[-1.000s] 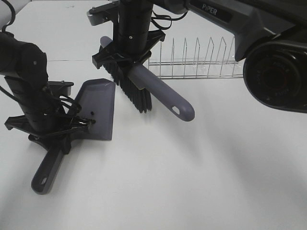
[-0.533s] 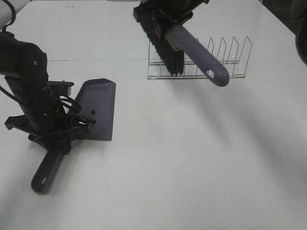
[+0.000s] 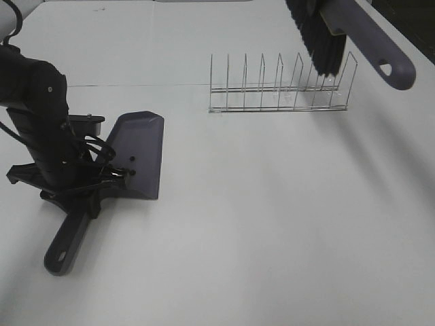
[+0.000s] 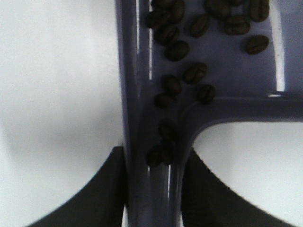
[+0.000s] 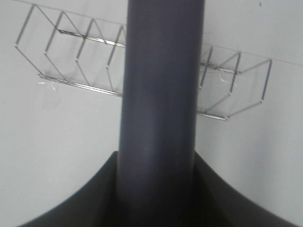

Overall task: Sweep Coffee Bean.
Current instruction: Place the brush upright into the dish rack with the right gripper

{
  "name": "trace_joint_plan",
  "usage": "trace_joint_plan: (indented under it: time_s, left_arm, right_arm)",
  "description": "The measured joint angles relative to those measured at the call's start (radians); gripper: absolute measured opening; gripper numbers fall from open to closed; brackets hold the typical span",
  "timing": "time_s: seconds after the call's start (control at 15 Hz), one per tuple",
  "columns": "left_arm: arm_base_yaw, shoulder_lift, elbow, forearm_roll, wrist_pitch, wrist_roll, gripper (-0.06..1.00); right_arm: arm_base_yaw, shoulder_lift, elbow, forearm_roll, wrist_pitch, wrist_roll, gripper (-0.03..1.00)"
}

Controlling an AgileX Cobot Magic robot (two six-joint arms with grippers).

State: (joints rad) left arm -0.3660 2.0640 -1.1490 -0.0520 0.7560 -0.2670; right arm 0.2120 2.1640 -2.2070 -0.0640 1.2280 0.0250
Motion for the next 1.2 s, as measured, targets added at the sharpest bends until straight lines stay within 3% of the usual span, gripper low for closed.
trace_joint_plan:
  time_s: [0.33, 0.6, 0.73, 1.2]
  left_arm:
    - [0.0, 0.0, 0.0, 0.0, 0.0, 0.0, 0.26]
    - [0.0, 0.0, 0.0, 0.0, 0.0, 0.0, 0.26]
    - [0.0, 0.0, 0.0, 0.0, 0.0, 0.0, 0.26]
    - [0.0, 0.0, 0.0, 0.0, 0.0, 0.0, 0.26]
  right_arm:
    - [-0.118, -0.066, 0.202, -0.001, 0.003, 0.0, 0.26]
    - [-0.131, -0.068, 0.357, -0.018, 0.003, -0.001, 0.26]
    - [-0.131, -0.068, 0.412, -0.03, -0.047, 0.005, 0.26]
    - [-0.131, -0.008, 0.421, -0.104, -0.106, 0.025, 0.26]
